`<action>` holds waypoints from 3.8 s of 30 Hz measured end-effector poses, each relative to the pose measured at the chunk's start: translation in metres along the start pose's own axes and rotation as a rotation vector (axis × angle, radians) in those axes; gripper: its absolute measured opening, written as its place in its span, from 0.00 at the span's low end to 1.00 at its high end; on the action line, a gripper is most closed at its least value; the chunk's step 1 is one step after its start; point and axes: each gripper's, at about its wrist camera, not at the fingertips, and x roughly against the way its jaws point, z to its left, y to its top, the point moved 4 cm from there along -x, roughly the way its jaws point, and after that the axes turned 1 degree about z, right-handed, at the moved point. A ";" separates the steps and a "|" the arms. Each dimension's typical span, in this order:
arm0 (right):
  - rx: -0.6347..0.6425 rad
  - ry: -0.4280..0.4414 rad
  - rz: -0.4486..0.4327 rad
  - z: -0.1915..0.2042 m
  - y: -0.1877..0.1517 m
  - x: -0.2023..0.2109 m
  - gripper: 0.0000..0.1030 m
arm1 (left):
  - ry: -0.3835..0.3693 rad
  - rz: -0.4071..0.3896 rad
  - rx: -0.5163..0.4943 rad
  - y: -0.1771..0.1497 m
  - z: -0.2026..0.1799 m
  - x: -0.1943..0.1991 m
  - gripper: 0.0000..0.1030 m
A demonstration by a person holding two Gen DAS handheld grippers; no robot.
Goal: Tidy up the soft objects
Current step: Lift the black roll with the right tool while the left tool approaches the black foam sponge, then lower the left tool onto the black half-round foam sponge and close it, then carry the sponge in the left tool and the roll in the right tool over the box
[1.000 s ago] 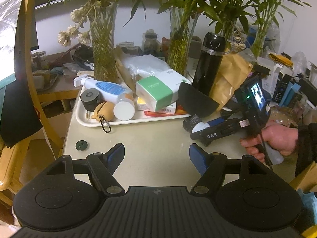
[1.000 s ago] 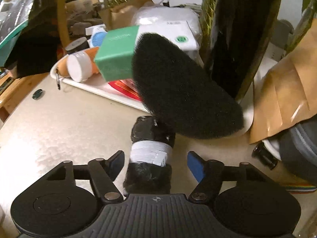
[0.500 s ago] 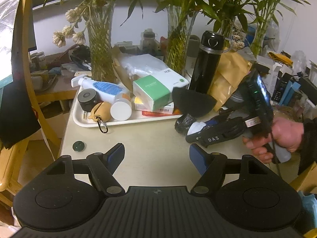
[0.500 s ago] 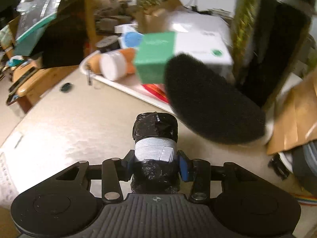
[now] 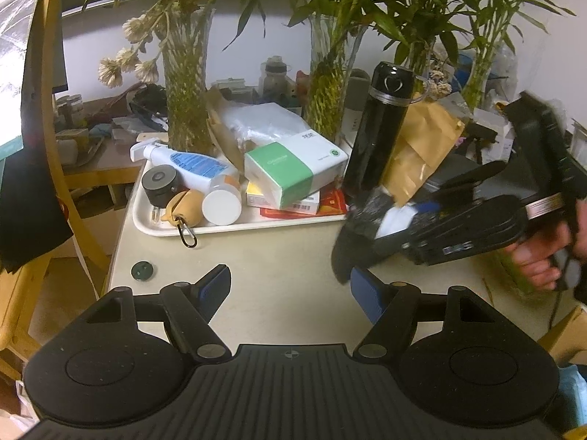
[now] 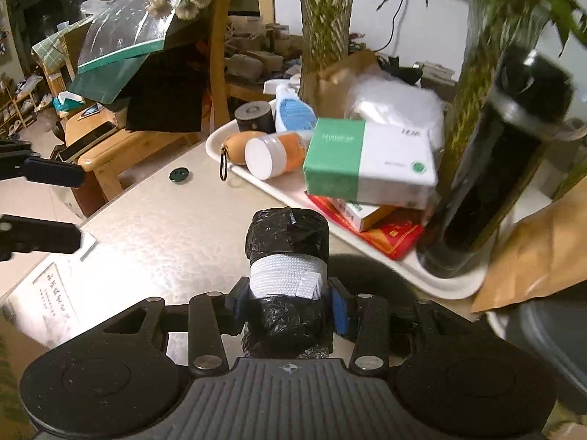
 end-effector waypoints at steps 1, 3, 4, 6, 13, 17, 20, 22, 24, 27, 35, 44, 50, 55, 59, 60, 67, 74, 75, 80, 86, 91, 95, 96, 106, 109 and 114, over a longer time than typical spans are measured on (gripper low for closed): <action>0.000 -0.002 -0.004 0.000 0.000 0.007 0.45 | 0.005 0.003 -0.003 0.000 -0.001 -0.001 0.70; -0.003 -0.015 -0.016 -0.003 -0.002 0.021 0.45 | 0.013 0.008 -0.008 0.000 -0.001 -0.001 0.70; -0.006 -0.027 -0.021 -0.004 -0.004 0.028 0.45 | 0.017 0.010 -0.010 0.000 -0.002 -0.001 0.70; -0.014 -0.049 -0.029 -0.007 -0.008 0.040 0.45 | 0.021 0.014 -0.019 0.001 -0.003 -0.002 0.70; -0.087 -0.111 -0.065 -0.014 -0.034 0.087 0.45 | 0.031 0.011 -0.059 0.001 -0.008 -0.002 0.70; -0.132 -0.154 -0.084 -0.017 -0.051 0.110 0.45 | -0.004 0.019 -0.071 0.001 -0.009 -0.002 0.70; -0.183 -0.200 -0.101 -0.024 -0.059 0.124 0.45 | -0.022 0.037 -0.091 0.005 -0.010 -0.001 0.70; -0.227 -0.219 -0.119 -0.030 -0.064 0.134 0.45 | -0.037 0.038 -0.114 0.012 -0.013 0.001 0.70; -0.253 -0.230 -0.131 -0.033 -0.070 0.142 0.45 | -0.063 0.049 -0.171 0.020 -0.020 -0.002 0.70; -0.261 -0.240 -0.140 -0.035 -0.075 0.148 0.45 | -0.082 0.093 -0.267 0.030 -0.034 -0.019 0.70; -0.291 -0.250 -0.159 -0.042 -0.082 0.160 0.45 | -0.171 0.212 -0.305 0.048 -0.061 -0.098 0.70; -0.323 -0.226 -0.152 -0.047 -0.086 0.158 0.45 | -0.197 0.312 -0.368 0.030 -0.083 -0.170 0.76; -0.323 -0.211 -0.143 -0.046 -0.085 0.155 0.45 | -0.165 0.361 -0.397 0.015 -0.086 -0.201 0.76; -0.314 -0.210 -0.138 -0.044 -0.083 0.152 0.45 | -0.159 0.354 -0.405 0.009 -0.085 -0.205 0.45; -0.312 -0.210 -0.135 -0.044 -0.083 0.152 0.45 | -0.165 0.326 -0.406 0.014 -0.080 -0.195 0.43; -0.311 -0.210 -0.137 -0.044 -0.083 0.152 0.45 | -0.164 0.318 -0.409 0.016 -0.081 -0.192 0.42; -0.322 -0.232 -0.138 -0.043 -0.083 0.156 0.46 | -0.158 0.243 -0.425 0.033 -0.077 -0.153 0.42; -0.313 -0.281 -0.143 -0.036 -0.079 0.162 0.45 | -0.147 0.163 -0.422 0.048 -0.076 -0.103 0.41; -0.311 -0.281 -0.145 -0.033 -0.079 0.163 0.45 | -0.147 0.155 -0.421 0.049 -0.077 -0.097 0.41; -0.288 -0.274 -0.153 -0.015 -0.078 0.174 0.45 | -0.147 0.111 -0.400 0.056 -0.073 -0.052 0.41; -0.263 -0.245 -0.159 0.017 -0.078 0.200 0.45 | -0.126 0.077 -0.367 0.056 -0.064 0.004 0.41; -0.247 -0.209 -0.165 0.045 -0.082 0.225 0.45 | -0.108 0.059 -0.336 0.045 -0.058 0.052 0.41; -0.249 -0.164 -0.168 0.067 -0.089 0.240 0.45 | -0.104 0.054 -0.327 0.031 -0.059 0.085 0.41; -0.243 -0.156 -0.168 0.075 -0.091 0.244 0.46 | -0.107 0.053 -0.326 0.027 -0.060 0.093 0.41; -0.229 -0.116 -0.132 0.126 -0.114 0.251 0.46 | -0.139 0.119 -0.374 -0.027 -0.074 0.139 0.41; -0.252 -0.105 -0.116 0.134 -0.121 0.250 0.46 | -0.144 0.151 -0.392 -0.041 -0.077 0.137 0.42; -0.268 -0.099 -0.091 0.142 -0.126 0.244 0.46 | -0.133 0.182 -0.382 -0.054 -0.079 0.133 0.43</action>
